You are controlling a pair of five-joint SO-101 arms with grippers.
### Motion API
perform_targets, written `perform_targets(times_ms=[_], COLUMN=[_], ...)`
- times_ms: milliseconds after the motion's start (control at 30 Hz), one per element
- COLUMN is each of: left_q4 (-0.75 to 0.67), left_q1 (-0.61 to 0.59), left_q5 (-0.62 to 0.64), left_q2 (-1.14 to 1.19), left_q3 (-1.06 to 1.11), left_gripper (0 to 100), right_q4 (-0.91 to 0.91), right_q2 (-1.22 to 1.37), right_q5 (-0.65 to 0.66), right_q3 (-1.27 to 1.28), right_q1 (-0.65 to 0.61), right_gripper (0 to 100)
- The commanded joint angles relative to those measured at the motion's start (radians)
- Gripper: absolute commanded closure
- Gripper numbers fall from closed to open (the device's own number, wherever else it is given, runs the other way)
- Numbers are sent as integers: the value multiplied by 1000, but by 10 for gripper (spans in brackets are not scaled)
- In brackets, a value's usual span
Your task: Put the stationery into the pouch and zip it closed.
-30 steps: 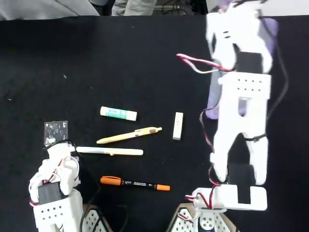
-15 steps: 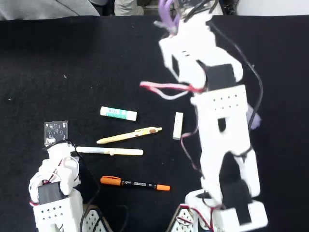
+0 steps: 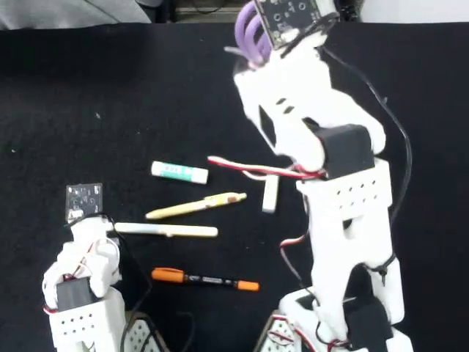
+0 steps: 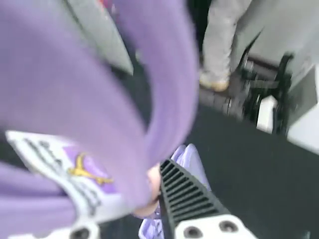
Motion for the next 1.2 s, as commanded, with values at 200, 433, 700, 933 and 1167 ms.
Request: perform_targets(times_ms=[200, 433, 700, 933, 1167], left_q4=[6, 6, 6, 6, 6], left_q1=[16, 16, 16, 16, 16], left_q5=[-5, -5, -5, -5, -5], left_q2=[-6, -6, -6, -6, -6], left_q3=[24, 24, 24, 24, 24], left_gripper=[970, 970, 970, 970, 970], right_q4=[-552, -867, -961, -727, -509], right_q2=[-39, -18, 278, 542, 650], right_q5=[-5, -2, -6, -9, -173], right_q3=[116, 285, 82, -360, -602], right_q1=[8, 9, 104, 163, 262], right_gripper=[987, 987, 987, 987, 987])
